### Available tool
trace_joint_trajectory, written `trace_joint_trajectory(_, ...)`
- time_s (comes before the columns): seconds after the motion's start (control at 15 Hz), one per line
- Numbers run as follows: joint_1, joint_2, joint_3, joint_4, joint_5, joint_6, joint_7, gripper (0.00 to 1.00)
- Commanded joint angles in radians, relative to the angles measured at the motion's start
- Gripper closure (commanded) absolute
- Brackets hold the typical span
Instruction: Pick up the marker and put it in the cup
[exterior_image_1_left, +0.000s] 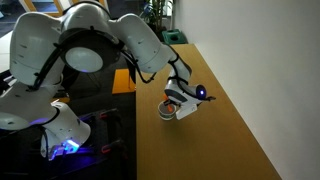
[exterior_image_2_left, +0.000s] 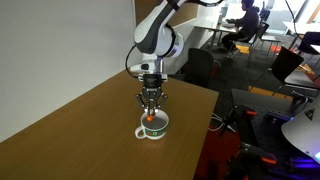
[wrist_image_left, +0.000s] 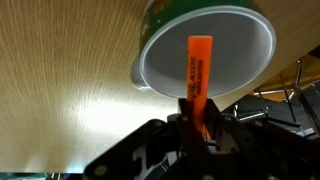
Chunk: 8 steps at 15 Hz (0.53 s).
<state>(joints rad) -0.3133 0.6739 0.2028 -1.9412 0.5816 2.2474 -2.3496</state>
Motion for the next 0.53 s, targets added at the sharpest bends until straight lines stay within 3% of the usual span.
trace_joint_trajectory(0.0,0.027,0.029,-0.025,0.051,-0.015,-0.033,0.022,0.95)
trace_joint_trajectory(0.27,0.041,0.04,-0.034,0.058,-0.034,-0.033,0.045,0.95)
trace_joint_trajectory(0.33,0.042,0.038,-0.036,0.054,-0.033,-0.028,0.046,0.61)
trace_joint_trajectory(0.47,0.043,0.032,-0.037,0.047,-0.028,-0.02,0.048,0.48)
